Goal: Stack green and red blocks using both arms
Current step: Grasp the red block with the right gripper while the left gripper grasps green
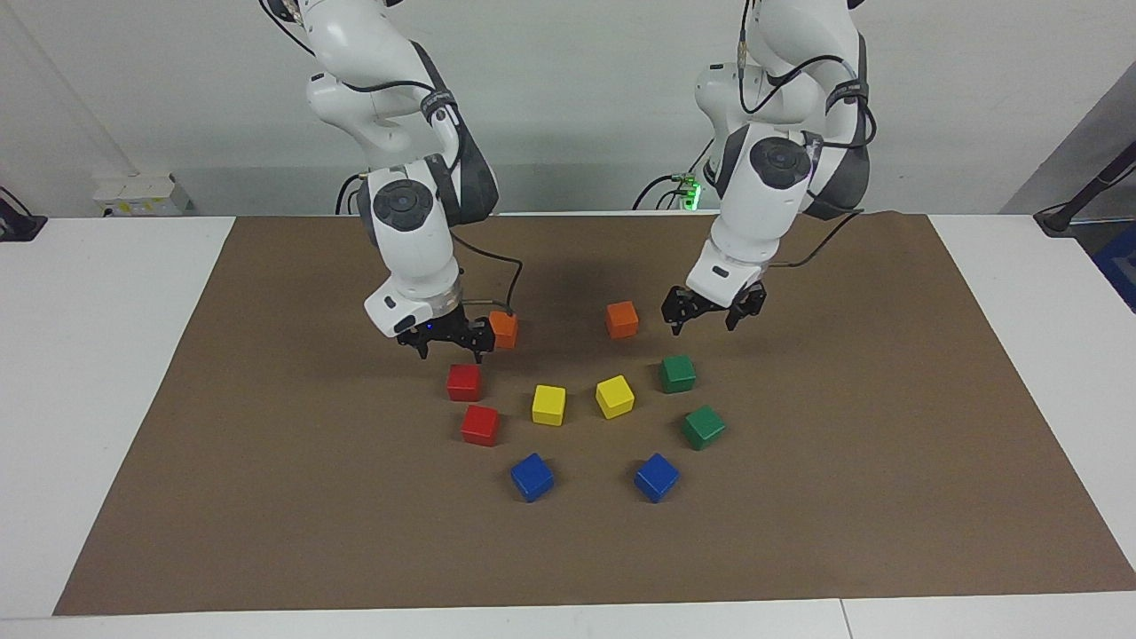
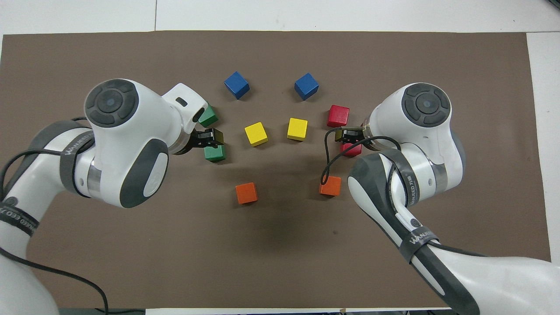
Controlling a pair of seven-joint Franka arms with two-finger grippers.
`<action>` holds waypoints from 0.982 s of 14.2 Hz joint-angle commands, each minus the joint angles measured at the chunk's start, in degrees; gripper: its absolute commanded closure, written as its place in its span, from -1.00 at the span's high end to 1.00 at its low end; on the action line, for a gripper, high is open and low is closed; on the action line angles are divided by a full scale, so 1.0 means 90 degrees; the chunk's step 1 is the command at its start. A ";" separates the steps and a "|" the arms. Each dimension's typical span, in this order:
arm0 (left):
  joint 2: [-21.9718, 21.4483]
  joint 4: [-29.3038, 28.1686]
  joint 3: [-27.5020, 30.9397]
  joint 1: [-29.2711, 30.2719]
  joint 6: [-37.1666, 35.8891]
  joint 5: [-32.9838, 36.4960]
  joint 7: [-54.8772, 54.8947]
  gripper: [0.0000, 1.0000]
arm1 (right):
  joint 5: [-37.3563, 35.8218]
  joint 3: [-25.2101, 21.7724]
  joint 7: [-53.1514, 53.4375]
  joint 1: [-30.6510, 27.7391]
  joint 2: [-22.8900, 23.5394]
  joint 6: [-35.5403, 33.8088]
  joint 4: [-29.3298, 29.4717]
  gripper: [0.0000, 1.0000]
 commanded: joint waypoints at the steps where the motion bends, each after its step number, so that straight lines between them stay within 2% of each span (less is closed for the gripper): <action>1: 0.0287 -0.0069 0.0109 -0.0134 0.0322 0.0006 0.0031 1.00 | 0.0085 -0.0024 0.0119 0.0028 0.0070 0.0307 -0.0190 1.00; 5: 0.0766 -0.0079 0.0119 -0.0319 0.0780 0.0123 -0.0008 1.00 | 0.0085 -0.0024 0.0129 0.0028 0.0168 0.0454 -0.0200 1.00; 11: 0.0835 -0.0303 0.0129 -0.0271 0.1171 0.0133 0.0002 1.00 | 0.0085 -0.0024 0.0148 0.0028 0.0509 0.0854 -0.0210 1.00; 14: 0.0835 -0.0742 0.0129 -0.0271 0.1843 0.0133 -0.0008 1.00 | 0.0085 -0.0024 0.0246 0.0037 0.0646 0.1108 -0.0210 0.98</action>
